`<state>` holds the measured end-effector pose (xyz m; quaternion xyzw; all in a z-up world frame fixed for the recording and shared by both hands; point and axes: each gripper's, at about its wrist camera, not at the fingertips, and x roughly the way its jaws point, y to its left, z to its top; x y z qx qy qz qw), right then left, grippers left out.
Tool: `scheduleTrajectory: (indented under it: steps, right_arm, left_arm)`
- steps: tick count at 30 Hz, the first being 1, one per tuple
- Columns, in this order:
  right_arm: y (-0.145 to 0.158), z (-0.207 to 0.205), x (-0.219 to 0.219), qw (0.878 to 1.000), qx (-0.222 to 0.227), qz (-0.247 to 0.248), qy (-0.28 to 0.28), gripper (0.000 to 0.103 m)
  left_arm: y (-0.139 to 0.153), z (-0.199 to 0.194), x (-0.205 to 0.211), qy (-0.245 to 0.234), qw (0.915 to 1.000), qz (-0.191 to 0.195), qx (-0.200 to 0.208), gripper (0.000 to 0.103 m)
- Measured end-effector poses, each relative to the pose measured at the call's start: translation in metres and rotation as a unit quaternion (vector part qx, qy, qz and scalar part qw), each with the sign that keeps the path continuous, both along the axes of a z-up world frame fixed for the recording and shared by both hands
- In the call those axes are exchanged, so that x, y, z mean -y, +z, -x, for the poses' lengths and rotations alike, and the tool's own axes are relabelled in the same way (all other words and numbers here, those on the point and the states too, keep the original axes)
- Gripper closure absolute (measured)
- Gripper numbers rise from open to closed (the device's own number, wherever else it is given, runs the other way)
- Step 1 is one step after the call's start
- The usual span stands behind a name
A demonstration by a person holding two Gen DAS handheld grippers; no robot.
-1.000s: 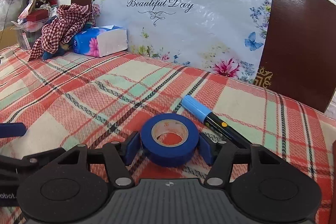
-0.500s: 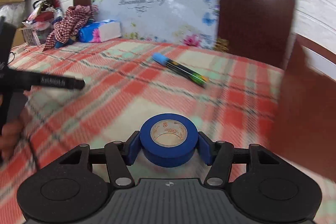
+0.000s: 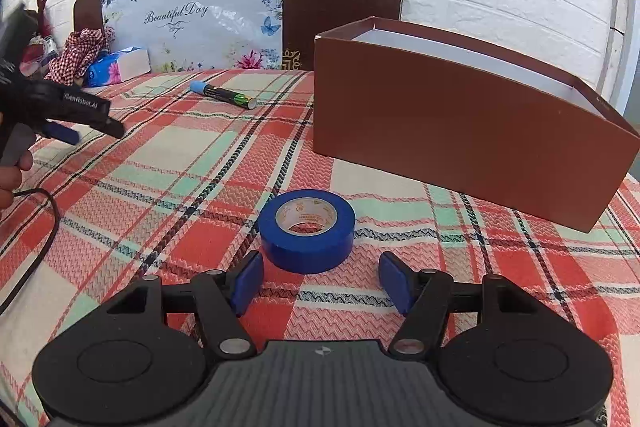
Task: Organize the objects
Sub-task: 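Grasp the blue tape roll with the left gripper while the right gripper releases it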
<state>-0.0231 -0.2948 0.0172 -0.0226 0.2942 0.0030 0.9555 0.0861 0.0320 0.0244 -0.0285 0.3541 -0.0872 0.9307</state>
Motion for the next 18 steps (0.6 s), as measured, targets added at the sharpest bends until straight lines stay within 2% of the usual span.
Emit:
scheduleTrajectory:
  steps: [2, 4, 8, 11, 13, 15, 18]
  right_arm:
    - [0.0, -0.004, -0.001, 1.0, 0.001, -0.002, -0.001, 0.038]
    - [0.0, -0.004, -0.001, 1.0, 0.002, -0.005, 0.0, 0.037]
    - [-0.001, -0.004, 0.0, 1.0, 0.006, -0.01, 0.001, 0.037]
    - [-0.001, -0.006, 0.0, 1.0, 0.005, -0.014, 0.005, 0.037]
    - [-0.001, -0.009, -0.001, 1.0, 0.004, -0.015, 0.009, 0.041]
    - [-0.001, -0.013, -0.003, 1.0, 0.002, -0.014, 0.02, 0.048]
    - [0.0, -0.016, -0.007, 1.0, 0.007, -0.009, 0.028, 0.049]
  left_arm:
    - [0.01, 0.018, 0.045, -0.083, 0.9965, 0.007, -0.005, 0.025]
    - [0.016, 0.034, 0.087, -0.159, 0.9869, 0.016, -0.022, 0.031]
    - [0.018, 0.053, 0.146, -0.243, 0.9686, 0.012, -0.05, 0.046]
    - [0.011, 0.052, 0.169, -0.255, 0.9642, -0.004, -0.074, 0.051]
    - [0.005, 0.049, 0.177, -0.245, 0.9651, -0.016, -0.091, 0.062]
    - [0.0, 0.048, 0.177, -0.238, 0.9665, -0.01, -0.096, 0.078]
    - [0.003, 0.05, 0.177, -0.235, 0.9678, -0.023, -0.087, 0.081]
